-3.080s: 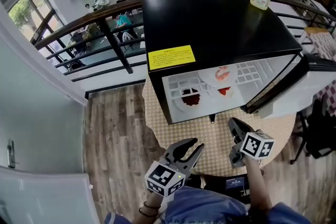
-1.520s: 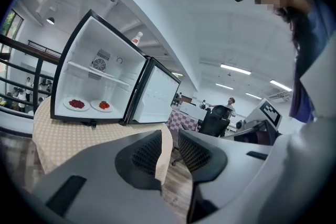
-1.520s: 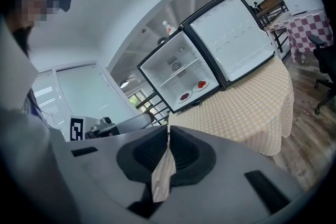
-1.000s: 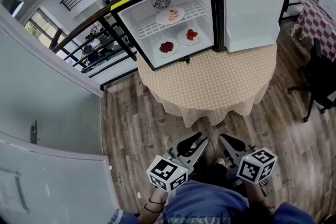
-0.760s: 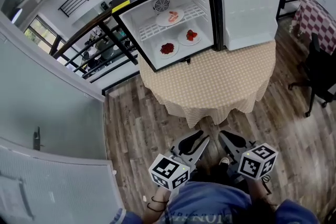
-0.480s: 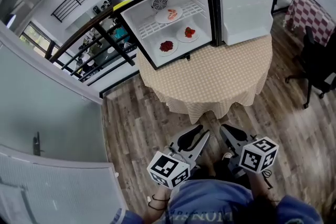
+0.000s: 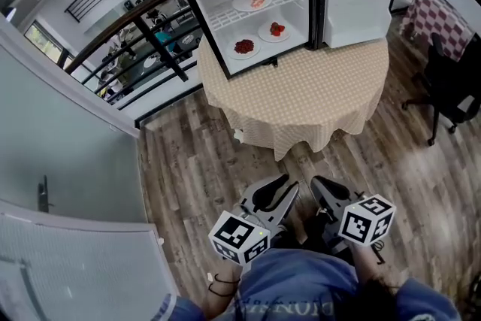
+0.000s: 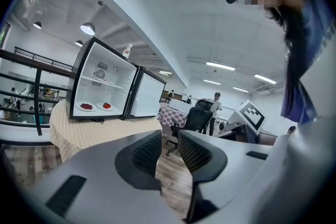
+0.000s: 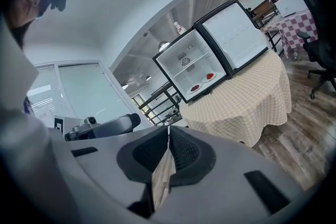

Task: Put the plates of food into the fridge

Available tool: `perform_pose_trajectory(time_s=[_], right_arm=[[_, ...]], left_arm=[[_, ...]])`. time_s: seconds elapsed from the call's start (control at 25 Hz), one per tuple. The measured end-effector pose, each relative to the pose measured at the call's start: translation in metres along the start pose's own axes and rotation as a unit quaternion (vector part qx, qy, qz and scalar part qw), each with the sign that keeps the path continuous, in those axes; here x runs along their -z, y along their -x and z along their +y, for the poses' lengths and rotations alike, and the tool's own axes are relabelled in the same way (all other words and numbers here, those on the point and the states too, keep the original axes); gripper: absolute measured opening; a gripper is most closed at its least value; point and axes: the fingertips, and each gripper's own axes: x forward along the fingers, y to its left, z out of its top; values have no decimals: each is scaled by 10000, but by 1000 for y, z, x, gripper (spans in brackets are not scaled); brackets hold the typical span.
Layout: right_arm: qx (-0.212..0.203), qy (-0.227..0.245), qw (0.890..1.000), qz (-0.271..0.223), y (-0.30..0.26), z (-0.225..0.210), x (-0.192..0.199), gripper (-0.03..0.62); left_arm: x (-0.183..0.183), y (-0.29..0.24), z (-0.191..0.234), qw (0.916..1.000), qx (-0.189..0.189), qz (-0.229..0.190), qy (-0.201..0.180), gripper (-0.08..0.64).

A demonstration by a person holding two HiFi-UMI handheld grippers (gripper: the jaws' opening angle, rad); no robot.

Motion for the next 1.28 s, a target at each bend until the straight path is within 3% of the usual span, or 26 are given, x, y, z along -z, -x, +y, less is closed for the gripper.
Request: perform_pose_trajectory(time_s=[0.4, 1.28], right_arm=[[138, 260, 9994, 206, 4, 25, 46, 20], [322, 456, 9984, 101, 7, 32, 41, 18]], left_arm=[[19, 28, -7, 9997, 229, -74, 35, 107], [16, 42, -9, 9993, 334, -156, -1, 107]])
